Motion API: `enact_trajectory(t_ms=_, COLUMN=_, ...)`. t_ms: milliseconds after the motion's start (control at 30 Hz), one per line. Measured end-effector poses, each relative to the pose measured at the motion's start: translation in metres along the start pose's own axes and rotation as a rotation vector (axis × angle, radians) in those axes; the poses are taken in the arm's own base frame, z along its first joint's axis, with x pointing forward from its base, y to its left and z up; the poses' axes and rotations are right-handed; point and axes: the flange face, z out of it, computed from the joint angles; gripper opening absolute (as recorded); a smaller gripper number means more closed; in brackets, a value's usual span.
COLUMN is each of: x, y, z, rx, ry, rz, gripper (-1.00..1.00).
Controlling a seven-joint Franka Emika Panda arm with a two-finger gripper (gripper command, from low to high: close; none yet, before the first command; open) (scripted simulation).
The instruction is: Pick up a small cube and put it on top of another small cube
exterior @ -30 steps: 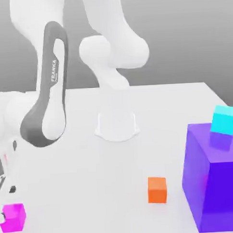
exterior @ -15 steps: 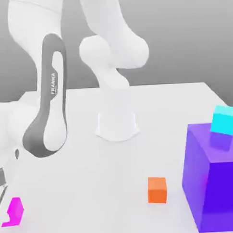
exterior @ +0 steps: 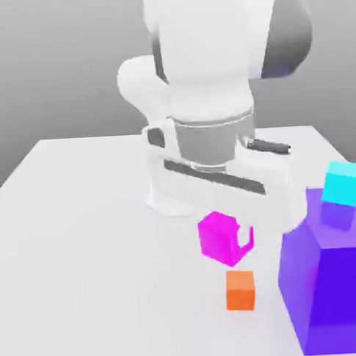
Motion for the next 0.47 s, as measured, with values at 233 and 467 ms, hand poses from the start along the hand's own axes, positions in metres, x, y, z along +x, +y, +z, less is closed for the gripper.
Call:
enact_trajectory(t_ms=233, x=-0.166, y=0.071, z=-0.035, rx=-0.043, ry=0.062, rz=-0.403, gripper=-1.00)
enact_trajectory(t_ms=467, x=-0.171, y=0.079, z=0.011, rx=-0.046, ry=0.067, rz=-0.426, gripper=1.00)
